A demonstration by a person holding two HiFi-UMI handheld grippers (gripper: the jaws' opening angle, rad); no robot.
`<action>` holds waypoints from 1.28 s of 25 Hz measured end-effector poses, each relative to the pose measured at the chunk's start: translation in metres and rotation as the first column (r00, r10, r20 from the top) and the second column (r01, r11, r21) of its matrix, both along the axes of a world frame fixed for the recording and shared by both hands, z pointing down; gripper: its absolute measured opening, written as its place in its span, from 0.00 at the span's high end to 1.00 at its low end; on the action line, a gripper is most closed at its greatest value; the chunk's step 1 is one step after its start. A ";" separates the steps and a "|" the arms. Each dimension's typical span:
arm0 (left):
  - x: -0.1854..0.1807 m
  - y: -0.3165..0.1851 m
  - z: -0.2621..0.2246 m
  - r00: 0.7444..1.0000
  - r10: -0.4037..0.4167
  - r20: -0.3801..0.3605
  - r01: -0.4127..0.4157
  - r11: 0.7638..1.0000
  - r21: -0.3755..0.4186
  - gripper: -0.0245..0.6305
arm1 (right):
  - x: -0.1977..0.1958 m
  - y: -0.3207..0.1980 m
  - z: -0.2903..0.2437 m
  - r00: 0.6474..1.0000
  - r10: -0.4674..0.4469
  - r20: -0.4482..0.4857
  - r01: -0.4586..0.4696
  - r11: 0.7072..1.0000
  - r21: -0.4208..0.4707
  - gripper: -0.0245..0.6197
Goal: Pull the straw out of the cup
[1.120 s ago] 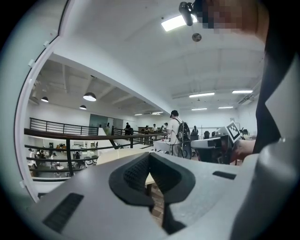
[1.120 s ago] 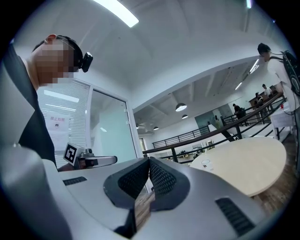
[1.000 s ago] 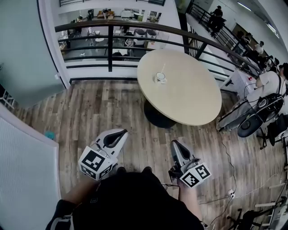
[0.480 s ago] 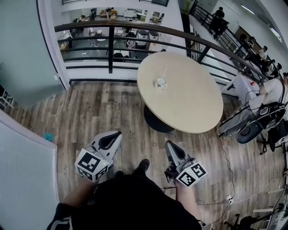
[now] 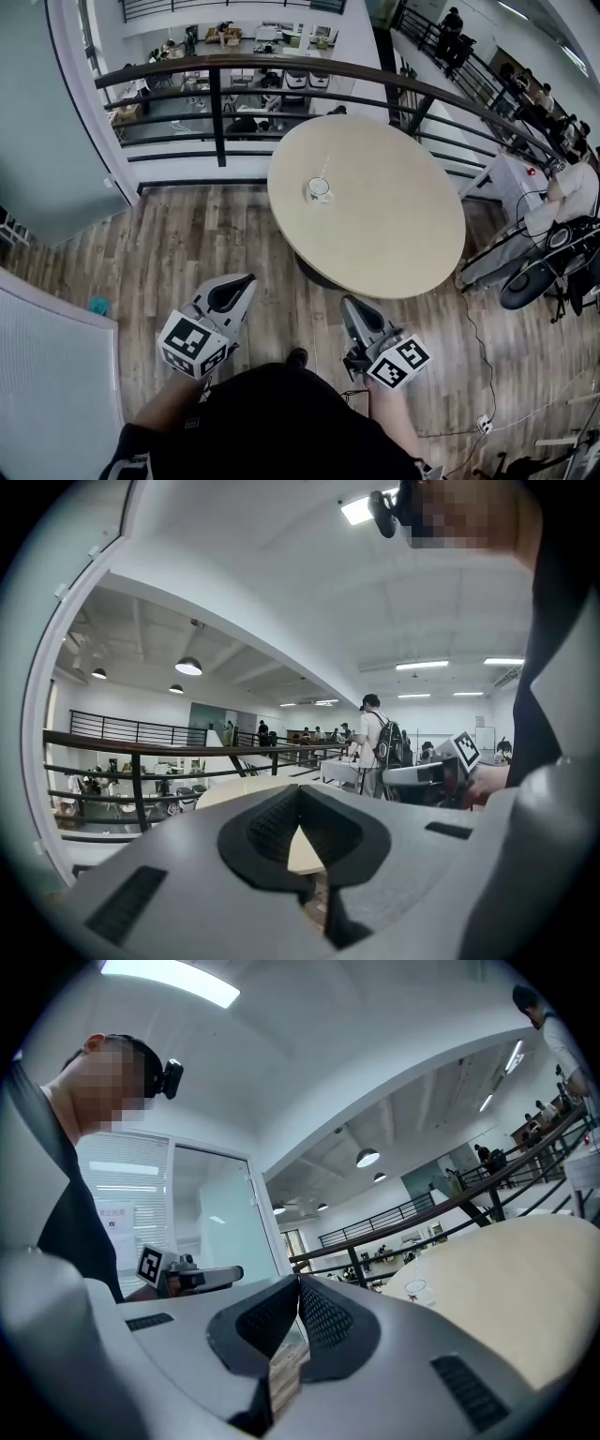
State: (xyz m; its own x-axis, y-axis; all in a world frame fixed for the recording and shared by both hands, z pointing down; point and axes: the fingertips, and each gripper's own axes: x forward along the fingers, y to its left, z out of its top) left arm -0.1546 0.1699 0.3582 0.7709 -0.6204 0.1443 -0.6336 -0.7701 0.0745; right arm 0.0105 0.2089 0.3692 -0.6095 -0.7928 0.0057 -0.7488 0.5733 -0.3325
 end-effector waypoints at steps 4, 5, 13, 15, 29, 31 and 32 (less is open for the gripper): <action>0.038 -0.022 0.001 1.000 0.008 0.007 -0.008 1.000 -0.009 0.95 | 0.039 -0.018 -0.001 1.000 0.007 0.010 -0.007 1.000 0.015 0.93; 0.047 -0.026 0.001 1.000 0.012 0.012 -0.012 1.000 -0.009 0.95 | 0.049 -0.021 0.000 1.000 0.013 0.017 -0.013 1.000 0.018 0.93; 0.110 -0.041 0.012 0.998 0.039 0.051 -0.037 0.999 -0.036 0.95 | 0.107 -0.028 0.021 0.997 0.032 0.068 -0.031 0.999 -0.010 0.93; 0.121 -0.043 0.016 0.998 0.039 0.045 -0.037 0.998 -0.054 0.95 | 0.115 -0.031 0.025 0.997 0.029 0.076 -0.027 0.999 -0.024 0.93; 0.143 -0.131 0.026 0.999 0.028 0.047 -0.024 0.997 -0.071 0.95 | 0.127 -0.119 0.028 0.998 -0.029 0.048 0.032 0.998 -0.052 0.93; 0.143 -0.152 0.031 0.998 0.047 0.046 -0.043 0.996 -0.079 0.95 | 0.126 -0.140 0.026 0.999 -0.017 0.044 0.019 0.999 -0.049 0.93; 0.143 -0.163 0.033 0.997 0.058 0.046 -0.054 0.995 -0.082 0.95 | 0.124 -0.151 0.025 0.999 -0.010 0.042 0.012 0.999 -0.048 0.93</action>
State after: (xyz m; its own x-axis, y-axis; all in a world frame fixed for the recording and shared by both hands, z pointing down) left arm -0.0116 0.0070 0.3912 0.7952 -0.5609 0.2302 -0.5937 -0.7973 0.1082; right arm 0.1347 0.0574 0.3940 -0.6188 -0.7853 0.0182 -0.7275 0.5642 -0.3904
